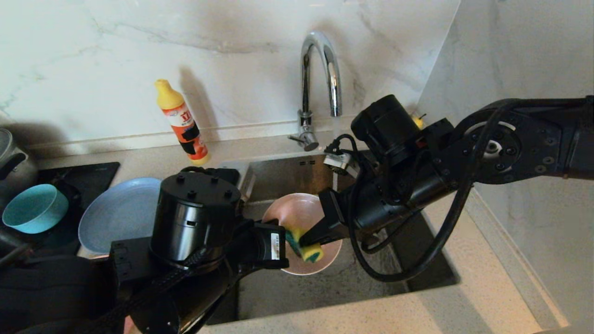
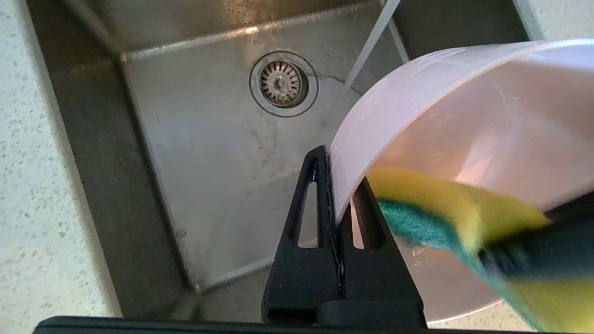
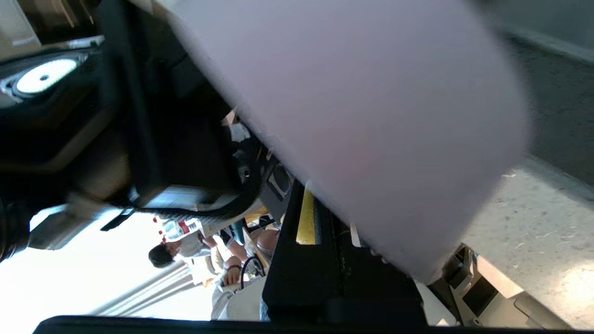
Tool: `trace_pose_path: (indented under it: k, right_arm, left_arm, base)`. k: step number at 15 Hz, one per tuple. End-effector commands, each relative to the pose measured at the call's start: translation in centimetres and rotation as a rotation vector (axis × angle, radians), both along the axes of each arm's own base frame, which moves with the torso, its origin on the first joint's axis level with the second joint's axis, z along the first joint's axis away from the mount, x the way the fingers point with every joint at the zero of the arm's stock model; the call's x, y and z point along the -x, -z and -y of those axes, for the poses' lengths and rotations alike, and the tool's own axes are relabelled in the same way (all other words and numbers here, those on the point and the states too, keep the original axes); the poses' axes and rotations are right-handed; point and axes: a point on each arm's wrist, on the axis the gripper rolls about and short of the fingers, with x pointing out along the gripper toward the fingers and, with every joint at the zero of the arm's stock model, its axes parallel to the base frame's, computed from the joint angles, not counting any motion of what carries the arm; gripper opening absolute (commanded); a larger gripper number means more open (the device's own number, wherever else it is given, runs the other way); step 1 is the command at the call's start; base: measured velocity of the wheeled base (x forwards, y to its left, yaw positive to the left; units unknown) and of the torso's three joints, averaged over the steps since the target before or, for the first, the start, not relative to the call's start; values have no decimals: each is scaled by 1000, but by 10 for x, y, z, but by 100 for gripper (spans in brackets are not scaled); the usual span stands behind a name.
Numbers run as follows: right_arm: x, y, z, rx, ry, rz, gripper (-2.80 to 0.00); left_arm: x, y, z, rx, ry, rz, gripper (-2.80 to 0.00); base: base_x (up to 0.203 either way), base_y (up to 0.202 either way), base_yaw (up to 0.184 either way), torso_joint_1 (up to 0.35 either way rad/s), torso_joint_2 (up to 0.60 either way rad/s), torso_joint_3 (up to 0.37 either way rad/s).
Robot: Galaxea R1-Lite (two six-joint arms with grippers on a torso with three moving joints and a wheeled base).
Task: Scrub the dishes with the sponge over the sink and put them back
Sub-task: Wipe the bowl
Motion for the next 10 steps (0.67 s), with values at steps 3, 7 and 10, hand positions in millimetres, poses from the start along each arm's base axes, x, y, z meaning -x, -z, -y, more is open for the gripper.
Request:
trace_pose_path:
  k: [3,7,10]
  right_arm:
    - [-5,-2,6,-3,23,1,-280]
    - [-4,-15,10,-29,30,30,-280]
    - [-5,-25,9,-49,31,50,-280]
  left_arm:
    - [5,-1,-5,4,-2,3,-280]
    - [4,4,-5,-8,-2,-8,-280]
    - [4,10,-4,-18,-2,-17,-280]
  base:
    - [0,0,0,0,0,0]
    - [0,0,0,0,0,0]
    - [0,0,0,0,0,0]
